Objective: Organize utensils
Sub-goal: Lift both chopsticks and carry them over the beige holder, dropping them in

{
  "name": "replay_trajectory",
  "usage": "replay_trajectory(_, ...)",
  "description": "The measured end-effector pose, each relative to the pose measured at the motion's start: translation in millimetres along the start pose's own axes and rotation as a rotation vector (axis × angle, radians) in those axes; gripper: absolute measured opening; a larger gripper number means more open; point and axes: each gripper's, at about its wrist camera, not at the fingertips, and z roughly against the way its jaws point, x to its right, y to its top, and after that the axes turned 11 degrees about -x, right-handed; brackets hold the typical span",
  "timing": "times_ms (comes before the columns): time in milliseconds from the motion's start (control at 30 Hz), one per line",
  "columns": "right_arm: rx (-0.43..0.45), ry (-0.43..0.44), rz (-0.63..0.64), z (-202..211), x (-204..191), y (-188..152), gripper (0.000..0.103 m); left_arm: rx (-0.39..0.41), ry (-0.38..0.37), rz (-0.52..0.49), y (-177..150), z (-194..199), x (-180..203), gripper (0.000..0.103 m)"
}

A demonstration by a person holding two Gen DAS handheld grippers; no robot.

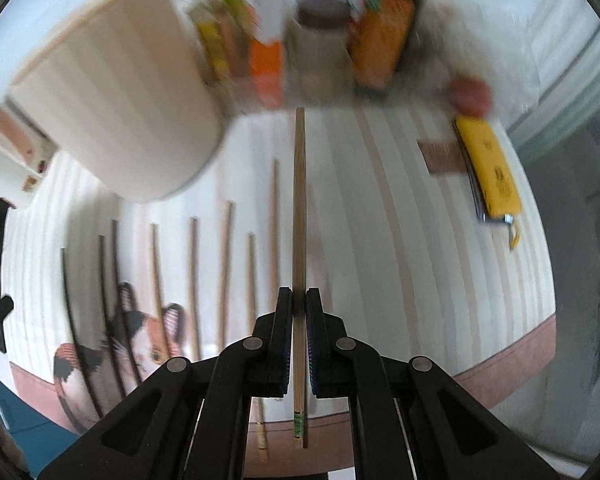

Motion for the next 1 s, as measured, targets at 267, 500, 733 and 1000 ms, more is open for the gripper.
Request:
replay_trajectory(267, 0.133, 0.033, 0.042, 54, -13, 13, 0.007, 0.122, -0.049, 0.014, 17, 53, 10, 0.0)
replay_trajectory(500, 0.249, 0.115, 0.062, 113, -18, 36, 0.007, 0.23, -0.166, 0.03, 50, 119, 10, 0.0)
replay_trajectory(733, 0.41, 0.228, 0.045, 183, -22, 90, 0.007, 0.318, -0.284, 0.035, 105, 172, 20, 0.0)
replay_trajectory(1000, 0.516, 0.307, -0.002, 211, -28, 171, 0.007, 0.346, -0.388, 0.061, 179, 180, 49, 0.0)
